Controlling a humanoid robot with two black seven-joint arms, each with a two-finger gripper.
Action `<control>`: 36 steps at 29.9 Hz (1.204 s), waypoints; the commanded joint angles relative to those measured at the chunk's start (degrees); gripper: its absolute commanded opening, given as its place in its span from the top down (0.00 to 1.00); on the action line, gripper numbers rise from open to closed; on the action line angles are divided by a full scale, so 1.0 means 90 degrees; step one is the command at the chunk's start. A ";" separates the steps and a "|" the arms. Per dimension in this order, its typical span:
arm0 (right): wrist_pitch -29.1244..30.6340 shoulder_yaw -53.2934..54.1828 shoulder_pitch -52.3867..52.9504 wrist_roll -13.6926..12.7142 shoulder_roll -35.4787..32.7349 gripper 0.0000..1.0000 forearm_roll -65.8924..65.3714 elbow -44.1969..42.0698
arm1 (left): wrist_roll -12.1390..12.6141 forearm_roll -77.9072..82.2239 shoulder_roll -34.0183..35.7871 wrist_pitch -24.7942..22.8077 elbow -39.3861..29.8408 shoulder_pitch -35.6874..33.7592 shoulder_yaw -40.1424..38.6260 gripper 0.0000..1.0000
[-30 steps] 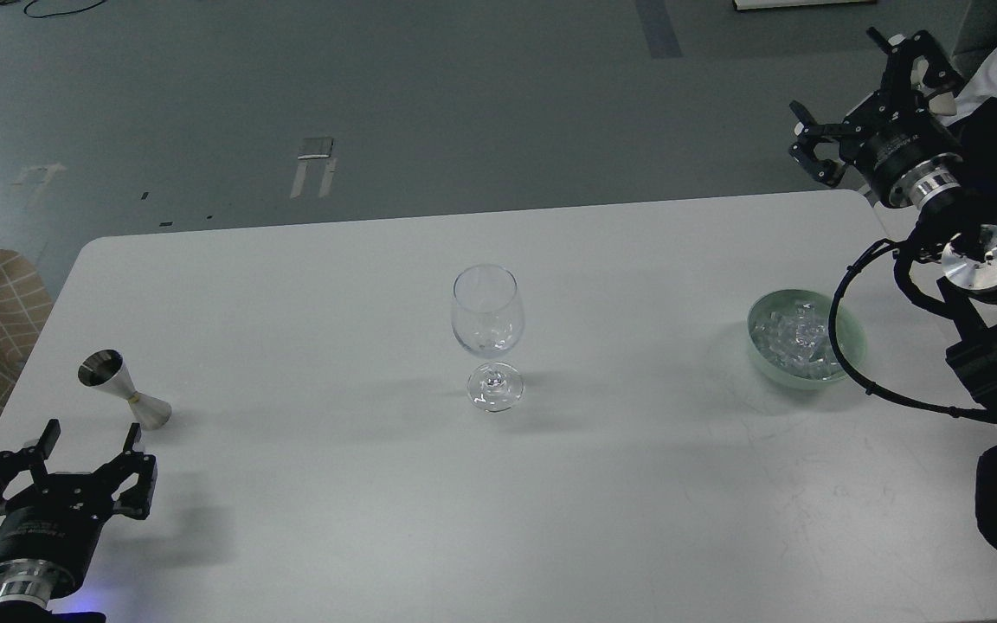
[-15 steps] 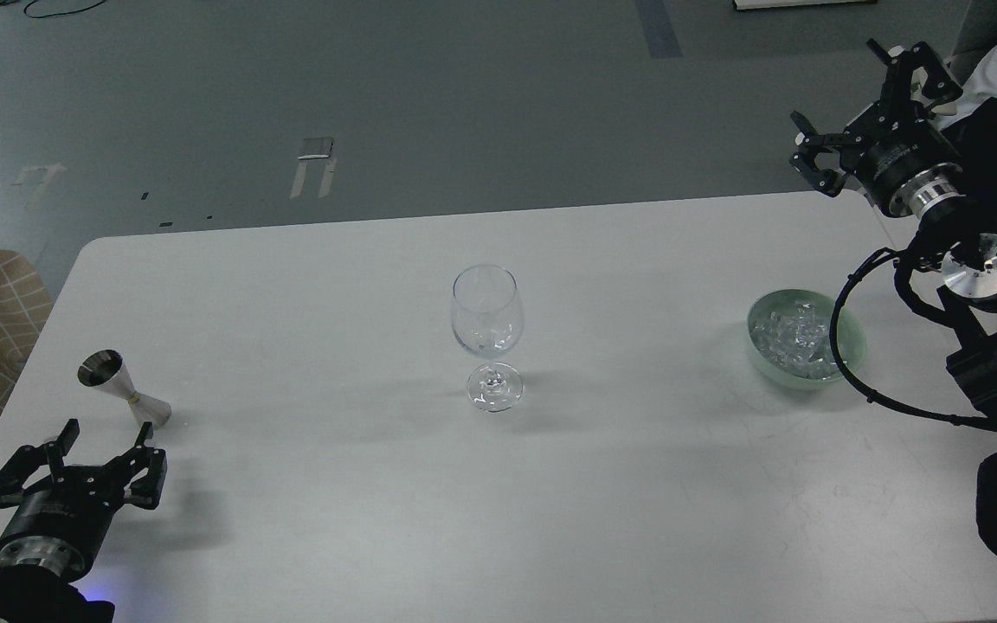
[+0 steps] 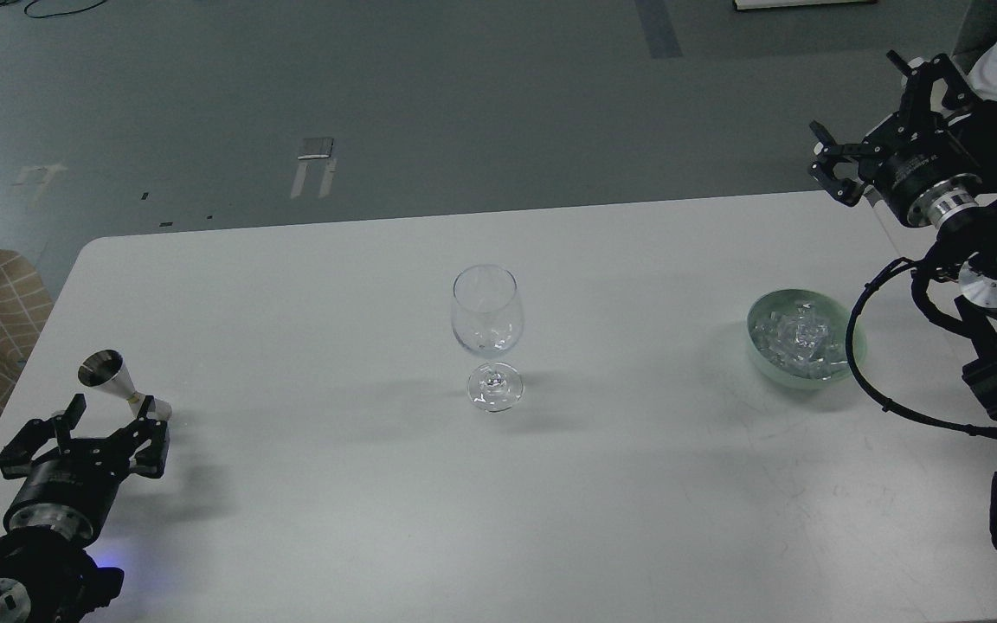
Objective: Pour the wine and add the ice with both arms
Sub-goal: 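Lower the open left gripper around the metal jigger, then close the left gripper on the jigger and lift it upright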
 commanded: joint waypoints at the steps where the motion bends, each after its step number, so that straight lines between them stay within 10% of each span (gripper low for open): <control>1: -0.0009 0.0007 -0.0001 0.0000 0.0010 0.00 0.0000 0.0001 | 0.0017 0.0000 0.0000 -0.0030 0.0287 -0.0171 0.0008 0.27; 29: -0.0010 0.0007 -0.0079 0.0000 0.0000 0.00 0.0000 0.0050 | 0.0271 0.0010 0.0039 -0.0127 0.1245 -0.1031 0.0018 0.29; 36: -0.0009 0.0007 -0.0099 0.0000 0.0000 0.00 0.0000 0.0040 | 0.0271 0.0020 0.0020 -0.0254 0.1459 -0.1099 0.0057 0.44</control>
